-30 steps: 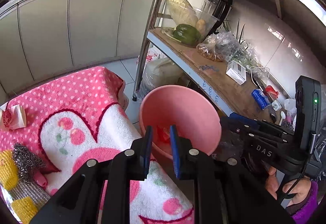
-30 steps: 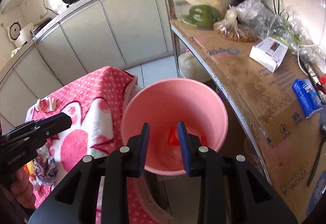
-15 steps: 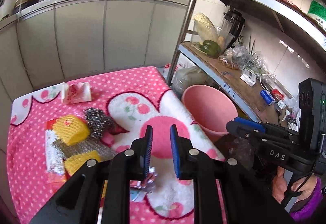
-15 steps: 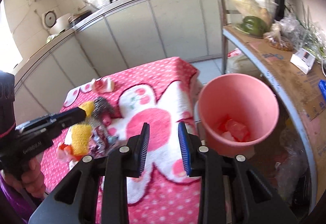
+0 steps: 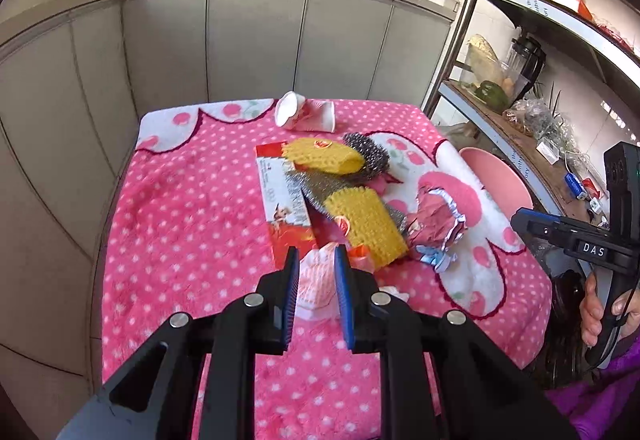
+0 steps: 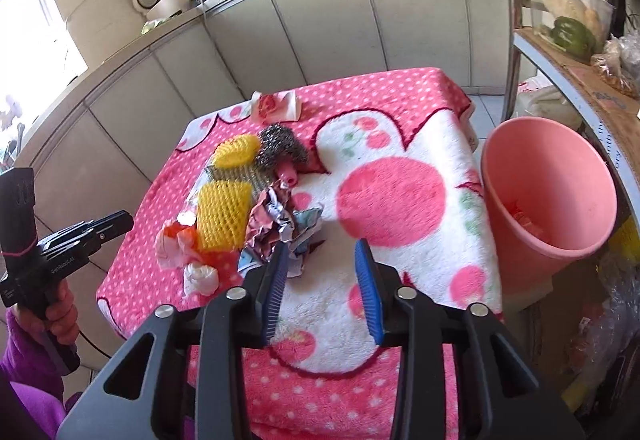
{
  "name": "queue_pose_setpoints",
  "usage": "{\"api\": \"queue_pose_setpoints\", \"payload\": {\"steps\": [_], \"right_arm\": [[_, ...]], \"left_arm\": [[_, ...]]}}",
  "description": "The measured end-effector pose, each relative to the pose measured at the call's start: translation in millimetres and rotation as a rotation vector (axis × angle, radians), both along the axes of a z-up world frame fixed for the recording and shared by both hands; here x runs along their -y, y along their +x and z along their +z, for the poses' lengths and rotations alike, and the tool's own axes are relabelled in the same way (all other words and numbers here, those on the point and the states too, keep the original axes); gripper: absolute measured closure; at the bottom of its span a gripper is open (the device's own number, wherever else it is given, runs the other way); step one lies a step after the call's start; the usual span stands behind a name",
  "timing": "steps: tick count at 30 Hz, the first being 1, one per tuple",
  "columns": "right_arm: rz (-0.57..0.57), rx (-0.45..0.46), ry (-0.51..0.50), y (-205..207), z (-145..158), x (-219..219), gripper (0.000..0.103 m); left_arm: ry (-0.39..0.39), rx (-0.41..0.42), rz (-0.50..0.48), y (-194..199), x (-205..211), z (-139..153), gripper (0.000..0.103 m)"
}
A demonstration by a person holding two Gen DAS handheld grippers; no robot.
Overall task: Collect trash
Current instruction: 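Move both open tools back over the trash on the table, then grasp the white-pink paper wrapper with the left tool while the right tool grasps a yellow foam net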
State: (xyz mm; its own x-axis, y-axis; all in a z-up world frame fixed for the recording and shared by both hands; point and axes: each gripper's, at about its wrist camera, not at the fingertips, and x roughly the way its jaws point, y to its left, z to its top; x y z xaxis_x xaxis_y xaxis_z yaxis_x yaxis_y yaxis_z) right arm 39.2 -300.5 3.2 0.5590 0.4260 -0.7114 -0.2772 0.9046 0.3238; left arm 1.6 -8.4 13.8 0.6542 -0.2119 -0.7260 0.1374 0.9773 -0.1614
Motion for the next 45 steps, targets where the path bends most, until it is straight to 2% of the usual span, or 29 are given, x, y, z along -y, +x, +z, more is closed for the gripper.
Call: {"api": "queue_pose_setpoints", "payload": {"steps": [8,13,17,21,24,29,38,42,45], "right_arm": [[0.056,-0.018,0.021,7.4,-2.9,-14.5,0.061],[0.080,-0.021,0.008,8.0,-5.2,-22.1,0.061],[0.092,-0.030,-0.008,10.7,-7.9,-28.2,0.061],[0.097,-0.035,-0.011,13.7,-9.7,-34.6,0.061],[0.106,-0.043,-0.012,14.9,-10.4,-39.4,0.061],[0.116,-0.038,-0.026,13.9,-8.7,-45.9,0.061],[0.125,-0.006,-0.028,23.0,2.6,-53.9,0.061],[0.125,0.041,-0.033,40.5,16.5,-61.8,0.061],[0.126,0.039,-0.028,59.7,19.6,-69.6,0.061]], "left_arm": [[-0.011,-0.043,-0.032,3.3,11.5,-20.6,0.086],[0.058,-0.057,-0.036,12.1,19.5,-35.0,0.086],[0.080,-0.058,-0.021,13.5,14.1,-42.3,0.081],[0.052,-0.067,-0.012,12.4,7.0,-49.8,0.078],[0.046,-0.049,-0.021,9.4,6.4,-48.9,0.079],[0.030,-0.023,-0.029,4.1,4.4,-45.8,0.090],[-0.017,0.034,-0.012,-10.6,-12.4,-26.0,0.093],[-0.028,0.066,0.014,-15.0,-21.9,-16.1,0.093],[-0.041,0.077,0.028,-14.9,-28.7,-12.8,0.093]]}}
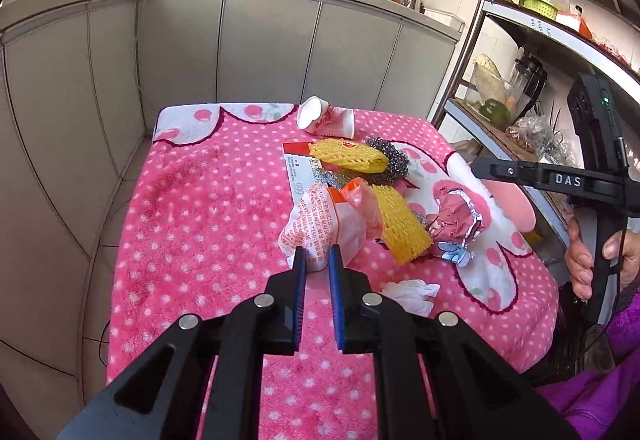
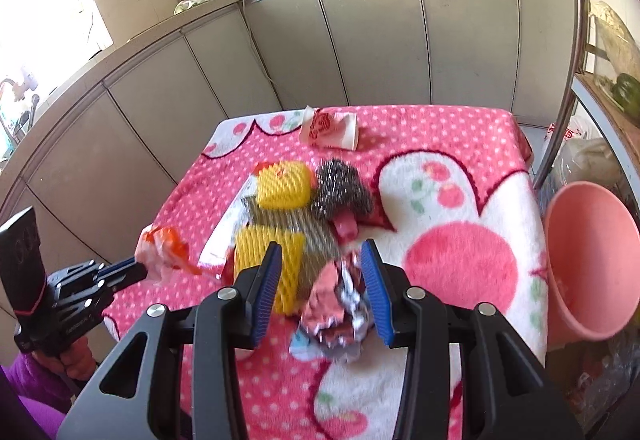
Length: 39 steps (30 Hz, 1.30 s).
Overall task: Collect trash
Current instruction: 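Grasp the white-pink paper wrapper with the left tool while the right tool grasps a yellow foam net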
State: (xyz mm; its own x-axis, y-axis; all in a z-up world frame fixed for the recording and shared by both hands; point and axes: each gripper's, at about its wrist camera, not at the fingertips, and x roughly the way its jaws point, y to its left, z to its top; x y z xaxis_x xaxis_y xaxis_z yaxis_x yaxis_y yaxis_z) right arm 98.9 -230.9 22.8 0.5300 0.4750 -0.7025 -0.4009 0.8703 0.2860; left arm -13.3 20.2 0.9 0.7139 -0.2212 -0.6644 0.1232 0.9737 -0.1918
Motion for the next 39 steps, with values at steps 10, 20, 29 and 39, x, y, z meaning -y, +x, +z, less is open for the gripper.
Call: {"api": "queue_pose_setpoints", "payload": {"steps": [10,20,29,39], "right_arm": [[0.121,-0.066,0.050,30.7,-2.1,-63.3,0.061],[0.160,0.049,-0.241,53.8,-26.8,-121.2,0.061],[0.114,-0.008,-0.279,71.7,-49.5,-111.3,0.091],[0.105,-0.007,-0.051,46.4,-7.2,-77.0,0.094]], "left_arm": [[-0.041,-0.012,0.038,10.9,-17.3,-6.0,0.093],[-0.070,-0.041,0.047,13.0,-27.6,-18.6,0.093],[-0.081,-0.040,0.050,12.7,-30.4,-21.2,0.093],[-0.073,-0.010,0.062,2.5,-25.5,-6.9,0.093]]}}
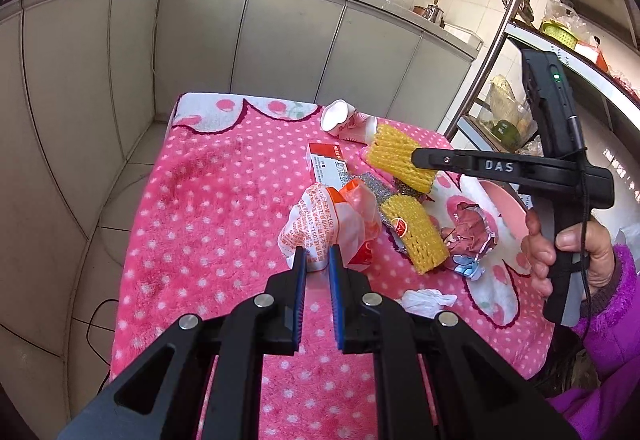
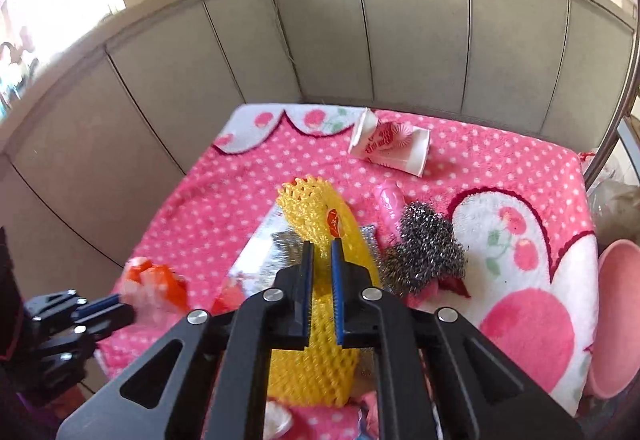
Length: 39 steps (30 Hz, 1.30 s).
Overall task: Collect trash
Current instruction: 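Grasp the white-pink paper wrapper with the left tool while the right tool grasps a yellow foam net, then carry the paper wrapper and yellow foam net in both tools over the pink bucket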
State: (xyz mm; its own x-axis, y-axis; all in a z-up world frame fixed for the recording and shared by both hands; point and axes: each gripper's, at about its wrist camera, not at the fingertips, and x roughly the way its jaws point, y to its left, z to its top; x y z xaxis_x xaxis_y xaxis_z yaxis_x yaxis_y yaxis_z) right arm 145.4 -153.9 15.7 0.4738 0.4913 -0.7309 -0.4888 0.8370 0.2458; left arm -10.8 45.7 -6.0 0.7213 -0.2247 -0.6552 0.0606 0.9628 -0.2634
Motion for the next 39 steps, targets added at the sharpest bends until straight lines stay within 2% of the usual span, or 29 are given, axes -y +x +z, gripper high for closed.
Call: {"api": "queue_pose_setpoints", "payload": {"steps": [7,14,19,26,31,39], "right_arm": [[-0.028,-0.038,0.177,-23.0,24.3,39.9,0.094],[-0.137,0.014,0.228,-46.9,44.1,98.0,0.094],[-0.253,0.035,0.233,-57.9,41.4,151.8,0.094],[-0.462,0.050,0.234,-74.0,25.1,238.0,0.094],[-0.579,0.050,0.250,-82.5,9.3,292.3,0.094],[-0.666,0.039,0.248,-76.3,-19.2,337.4,0.094]], "left_arm": [[0.013,0.015,-0.005,-3.6,10.9,11.9,0.093],[0.004,0.046,-0.044,2.8,32.8,33.0,0.093],[0.013,0.052,-0.097,16.2,63.1,44.9,0.093],[0.017,0.085,-0.240,41.2,133.8,62.8,0.093],[0.021,0.067,-0.331,68.0,195.9,67.1,0.093],[0.050,0.024,-0.461,109.0,299.8,55.3,0.093]]}}
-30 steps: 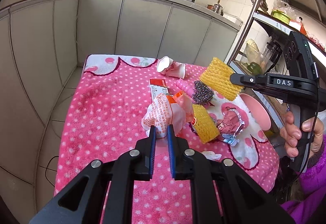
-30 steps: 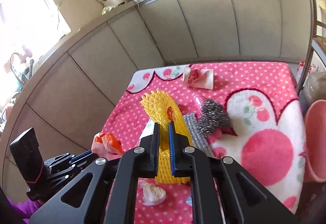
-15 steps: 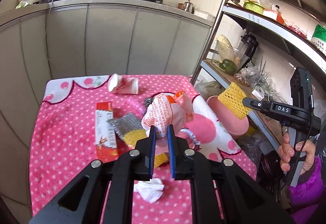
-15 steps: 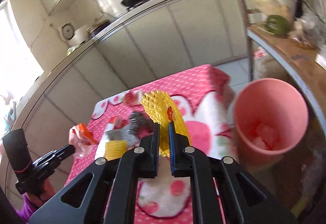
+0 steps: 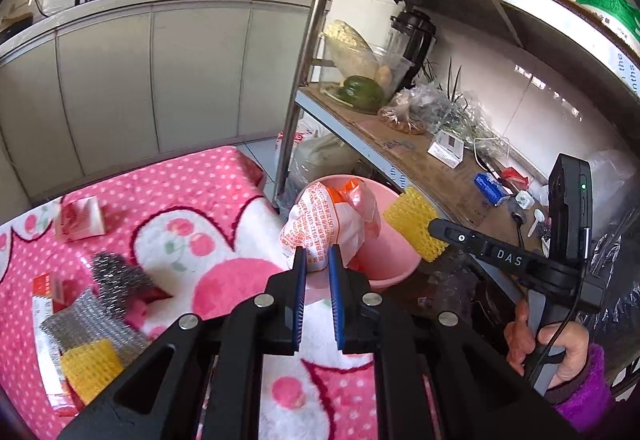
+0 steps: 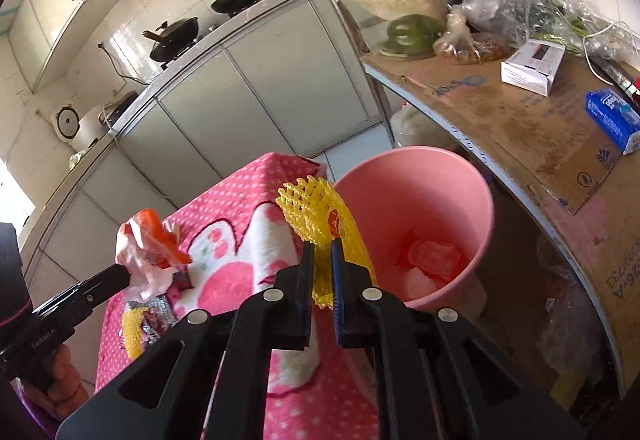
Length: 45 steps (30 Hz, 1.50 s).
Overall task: Collect trash
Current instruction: 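Carry the paper wrapper and yellow foam net in both tools over the pink bucket, then open both tools to drop the wrapper and foam net into the bucket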
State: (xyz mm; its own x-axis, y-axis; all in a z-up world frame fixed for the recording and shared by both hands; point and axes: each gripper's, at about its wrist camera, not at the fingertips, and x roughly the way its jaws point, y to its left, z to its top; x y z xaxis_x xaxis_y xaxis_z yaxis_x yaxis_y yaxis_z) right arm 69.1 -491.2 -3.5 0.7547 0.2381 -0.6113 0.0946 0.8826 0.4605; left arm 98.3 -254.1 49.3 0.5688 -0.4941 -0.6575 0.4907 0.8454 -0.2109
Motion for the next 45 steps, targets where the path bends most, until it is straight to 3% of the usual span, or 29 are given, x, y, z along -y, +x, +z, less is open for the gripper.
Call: {"api": "queue_pose_setpoints", "payload": {"steps": [10,21,25,30,39,45], "right_arm": [[-0.028,-0.060,0.005,33.5,-37.6,20.6,0.094],[-0.060,-0.107,0.018,52.9,-71.5,36.8,0.091],[-0.055,-0.129,0.005,54.2,-75.0,37.3,0.087],[-0.051,-0.114,-0.028,49.9,-66.7,35.6,0.077],[-0.002,-0.061,-0.043,32.3,-39.7,11.6,0.076],[0.068,-0.040,-0.045,17.3,-21.5,-16.8,0.076]], "left_arm": [[0.089,-0.107,-0.034,50.8,81.7,-57.5,0.092],[0.125,-0.200,-0.027,80.8,114.4,-99.6,0.090],[0.087,-0.218,-0.028,80.8,112.5,-95.6,0.087],[0.072,-0.173,-0.047,69.1,108.5,-78.7,0.087],[0.026,-0.105,-0.058,32.4,84.0,-47.4,0.087],[0.047,-0.050,-0.025,8.0,58.6,-29.4,0.086]]}}
